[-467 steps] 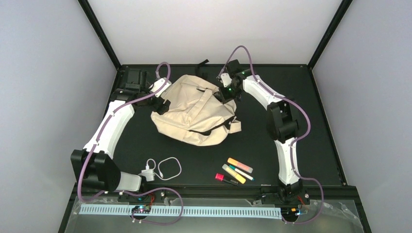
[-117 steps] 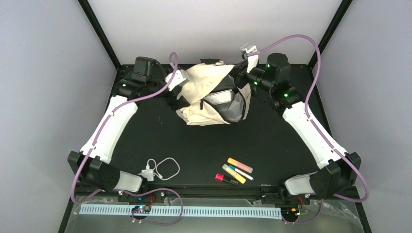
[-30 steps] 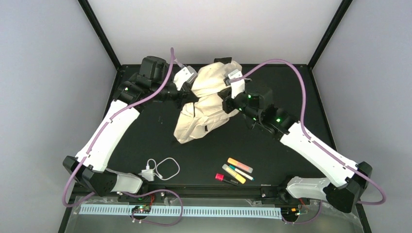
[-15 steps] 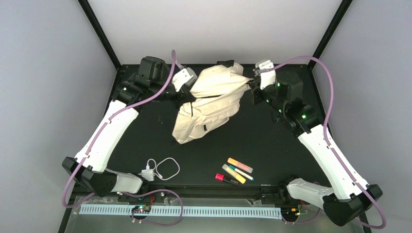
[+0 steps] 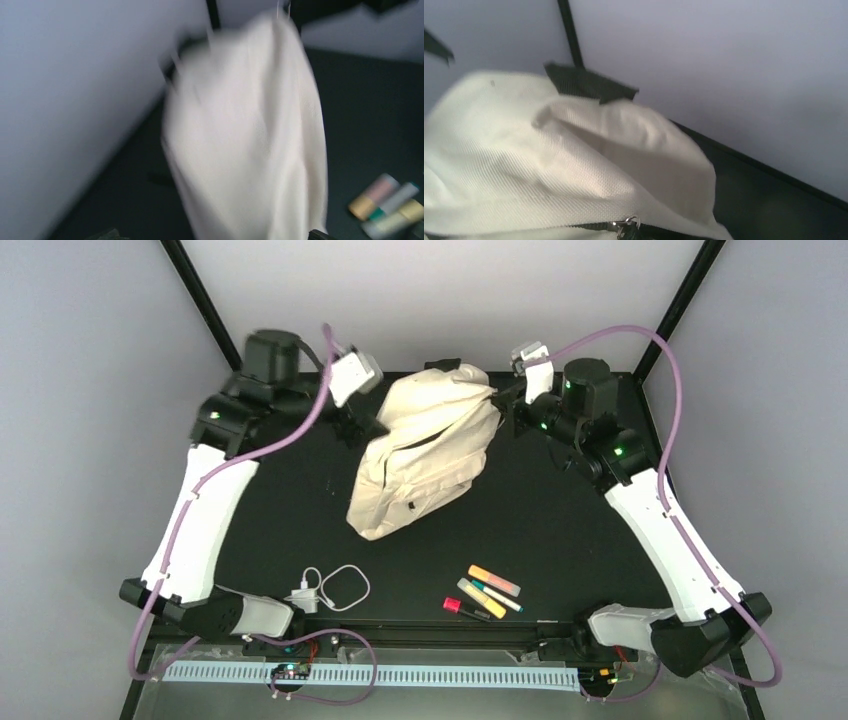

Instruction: Pack the student bag

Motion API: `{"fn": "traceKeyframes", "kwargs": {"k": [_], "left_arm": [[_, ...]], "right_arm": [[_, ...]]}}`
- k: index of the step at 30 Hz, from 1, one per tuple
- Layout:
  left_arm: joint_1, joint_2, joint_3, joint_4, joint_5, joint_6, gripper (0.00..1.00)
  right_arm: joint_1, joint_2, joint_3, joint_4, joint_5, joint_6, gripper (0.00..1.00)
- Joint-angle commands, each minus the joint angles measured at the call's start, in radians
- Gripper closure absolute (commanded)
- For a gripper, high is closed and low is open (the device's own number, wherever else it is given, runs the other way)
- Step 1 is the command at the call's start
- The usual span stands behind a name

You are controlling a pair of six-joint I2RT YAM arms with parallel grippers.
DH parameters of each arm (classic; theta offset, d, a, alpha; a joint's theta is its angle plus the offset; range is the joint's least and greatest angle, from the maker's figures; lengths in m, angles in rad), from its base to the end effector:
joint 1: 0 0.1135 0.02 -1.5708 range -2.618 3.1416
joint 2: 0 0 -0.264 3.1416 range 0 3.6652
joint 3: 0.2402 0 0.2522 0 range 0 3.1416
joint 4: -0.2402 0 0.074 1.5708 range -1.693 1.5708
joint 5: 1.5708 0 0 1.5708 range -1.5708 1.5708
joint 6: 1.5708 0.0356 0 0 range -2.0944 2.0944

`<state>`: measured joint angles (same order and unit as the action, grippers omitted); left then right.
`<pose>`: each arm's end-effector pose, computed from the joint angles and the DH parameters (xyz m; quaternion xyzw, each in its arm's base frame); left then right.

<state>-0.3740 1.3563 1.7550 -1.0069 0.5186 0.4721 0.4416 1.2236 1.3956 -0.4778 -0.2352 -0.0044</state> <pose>0.2285 -0.1086 0.4619 0.4600 0.7325 -0.2051 0.4581 0.2359 0.1207 0.4301 -0.2448 0.7658 0.2197 0.5526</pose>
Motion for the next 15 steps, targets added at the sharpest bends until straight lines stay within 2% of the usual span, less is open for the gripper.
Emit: {"fn": "traceKeyframes", "kwargs": {"k": [1, 3, 5, 7, 9, 11, 15], "left_arm": [[-0.017, 0.023, 0.3, 0.008, -0.018, 0.084, 0.03], [-0.08, 0.056, 0.353, 0.01, -0.028, 0.085, 0.13], [-0.154, 0.086, 0.355, 0.005, -0.052, 0.102, 0.18], [-0.228, 0.119, 0.349, 0.004, -0.11, 0.124, 0.17], [-0.285, 0.149, 0.345, 0.025, -0.195, 0.133, 0.09], [-0.305, 0.174, 0.325, 0.078, -0.277, 0.137, 0.04], [-0.306, 0.219, 0.271, 0.175, -0.444, 0.174, 0.06]], "right_arm": [[0.036, 0.065, 0.134, 0.092, -0.109, 0.072, 0.99], [0.054, 0.111, 0.186, 0.106, -0.132, 0.088, 0.99], [0.073, 0.152, 0.224, 0.11, -0.141, 0.094, 0.99], [0.083, 0.181, 0.25, 0.112, -0.146, 0.107, 0.99], [0.092, 0.197, 0.268, 0.117, -0.16, 0.126, 0.99], [0.108, 0.201, 0.272, 0.128, -0.166, 0.133, 0.99], [0.126, 0.206, 0.279, 0.121, -0.174, 0.13, 0.99]]}}
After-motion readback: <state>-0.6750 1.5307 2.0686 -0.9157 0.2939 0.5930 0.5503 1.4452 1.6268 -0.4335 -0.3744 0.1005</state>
